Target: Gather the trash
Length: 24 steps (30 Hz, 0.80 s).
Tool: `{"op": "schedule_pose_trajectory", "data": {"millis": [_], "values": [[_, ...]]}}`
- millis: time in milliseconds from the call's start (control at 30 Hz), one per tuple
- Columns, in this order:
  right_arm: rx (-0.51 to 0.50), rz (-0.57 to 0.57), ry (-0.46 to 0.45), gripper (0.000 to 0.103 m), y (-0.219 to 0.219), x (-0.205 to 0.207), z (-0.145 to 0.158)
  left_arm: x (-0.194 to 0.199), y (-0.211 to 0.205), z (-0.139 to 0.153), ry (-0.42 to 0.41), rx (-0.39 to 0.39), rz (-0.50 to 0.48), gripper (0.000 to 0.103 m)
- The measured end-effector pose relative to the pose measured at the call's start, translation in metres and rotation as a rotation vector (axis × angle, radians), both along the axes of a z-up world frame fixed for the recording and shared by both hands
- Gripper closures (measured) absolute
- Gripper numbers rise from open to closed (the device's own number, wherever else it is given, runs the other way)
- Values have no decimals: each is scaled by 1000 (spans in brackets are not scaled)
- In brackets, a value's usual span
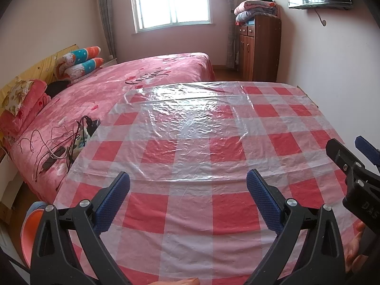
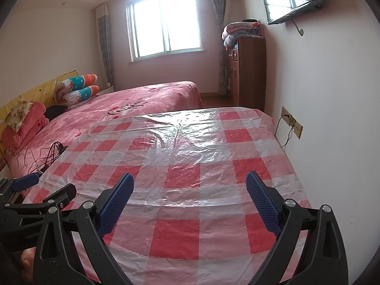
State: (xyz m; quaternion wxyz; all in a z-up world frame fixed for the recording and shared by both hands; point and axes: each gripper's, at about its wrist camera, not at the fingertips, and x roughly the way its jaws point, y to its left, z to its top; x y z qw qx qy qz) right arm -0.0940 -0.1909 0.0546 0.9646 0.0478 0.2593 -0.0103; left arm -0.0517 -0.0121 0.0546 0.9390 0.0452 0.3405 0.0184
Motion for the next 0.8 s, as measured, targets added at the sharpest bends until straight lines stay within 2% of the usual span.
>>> {"op": "schedule_pose_trajectory", "data": {"millis": [367, 467, 633, 800], "values": [[0, 8, 10, 9, 2, 3, -1, 2, 3, -4, -15, -8, 4, 4], [7, 9, 24, 9, 2, 6, -4, 7, 4, -8, 9, -13, 12, 4], [44, 19, 84, 9, -2, 16, -10, 20, 9, -21, 75, -18, 44, 4], [67, 35, 197, 9, -2, 34, -23, 35, 10, -34, 142, -30, 64, 4]]}}
